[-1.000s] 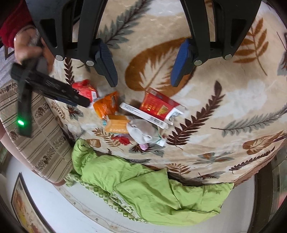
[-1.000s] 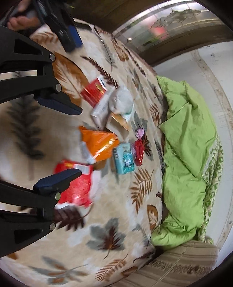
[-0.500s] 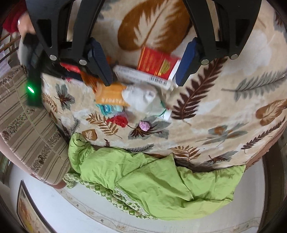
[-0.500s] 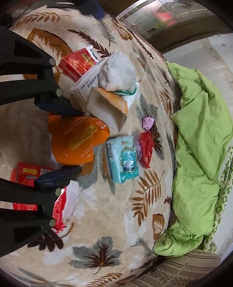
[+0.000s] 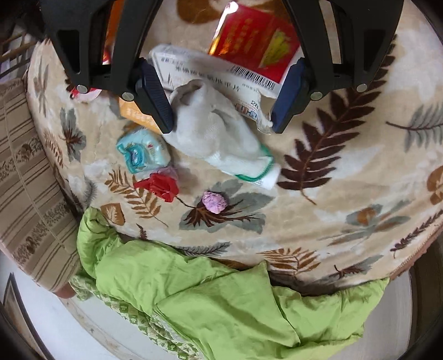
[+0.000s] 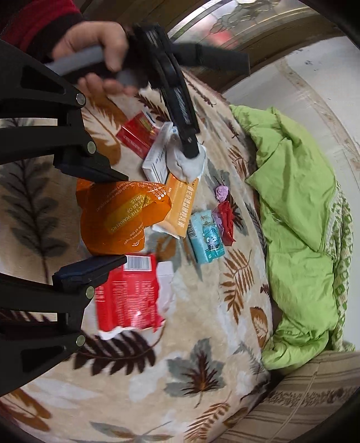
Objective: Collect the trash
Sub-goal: 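Grasp the orange snack bag with the right tool while the left tool grasps the white sock, then lift the sock and orange bag and hold them above the bed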
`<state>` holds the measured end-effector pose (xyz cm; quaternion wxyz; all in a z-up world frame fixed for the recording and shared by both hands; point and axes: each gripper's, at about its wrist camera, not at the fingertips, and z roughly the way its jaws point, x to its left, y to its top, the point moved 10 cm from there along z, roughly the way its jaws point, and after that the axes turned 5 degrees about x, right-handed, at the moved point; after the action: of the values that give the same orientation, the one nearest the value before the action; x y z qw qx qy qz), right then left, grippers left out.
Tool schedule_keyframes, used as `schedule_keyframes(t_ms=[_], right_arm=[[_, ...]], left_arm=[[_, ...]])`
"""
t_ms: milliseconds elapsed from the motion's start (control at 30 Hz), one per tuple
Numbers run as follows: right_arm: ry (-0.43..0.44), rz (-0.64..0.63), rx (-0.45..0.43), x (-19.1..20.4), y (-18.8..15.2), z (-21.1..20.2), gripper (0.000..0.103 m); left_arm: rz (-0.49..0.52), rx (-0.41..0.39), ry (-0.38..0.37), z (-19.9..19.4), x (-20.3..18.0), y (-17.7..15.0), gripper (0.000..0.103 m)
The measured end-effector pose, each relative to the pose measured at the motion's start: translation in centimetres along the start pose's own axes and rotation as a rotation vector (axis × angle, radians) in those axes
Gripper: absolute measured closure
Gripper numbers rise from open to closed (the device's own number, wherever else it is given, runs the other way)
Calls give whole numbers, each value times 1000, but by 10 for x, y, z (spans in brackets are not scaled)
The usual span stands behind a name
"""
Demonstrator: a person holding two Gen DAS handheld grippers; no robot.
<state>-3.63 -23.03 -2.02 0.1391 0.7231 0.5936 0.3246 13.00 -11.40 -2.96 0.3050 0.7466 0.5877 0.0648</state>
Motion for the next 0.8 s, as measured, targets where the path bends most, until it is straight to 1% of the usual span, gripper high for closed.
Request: schedule_keyframes(t_ms=[100, 133, 167, 200, 233, 267, 300, 367, 433, 500, 700, 733, 800], right_arm=[[6, 18, -10, 1, -6, -2, 50], [10, 26, -13, 1, -7, -2, 50], [12, 34, -16, 0, -7, -3, 50], [13, 40, -21, 0, -7, -4, 50], [13, 46, -24, -1, -8, -4, 50], [13, 52, -28, -3, -8, -5, 50], [13, 56, -29, -3, -8, -5, 50], [13, 70, -36, -6, -9, -7, 50], [13, 74, -44, -7, -9, -8, 50], [7, 70, -63, -5, -8, -12, 50], [-15, 14, -128, 7, -7, -27, 50], [-18, 5, -138, 9, -7, -30, 50], [-23, -10, -162, 14, -8, -37, 50]], left_arm=[[17, 18, 34, 11, -7, -2, 31], [25, 20, 35, 13, -11, -4, 31], [31, 22, 37, 15, -14, -5, 34], [43, 14, 48, 17, -17, -6, 40], [56, 13, 53, 18, -20, -7, 58], [66, 18, 54, 20, -20, -8, 61], [75, 3, 62, 18, -21, -9, 64], [82, -9, 50, 14, -21, -10, 71], [69, -24, 27, 6, -20, -12, 73], [69, -43, 13, -5, -20, -15, 73], [100, -133, -34, -56, -32, -34, 73], [119, -152, -39, -66, -34, -36, 73], [125, -178, -40, -81, -35, -40, 73]])
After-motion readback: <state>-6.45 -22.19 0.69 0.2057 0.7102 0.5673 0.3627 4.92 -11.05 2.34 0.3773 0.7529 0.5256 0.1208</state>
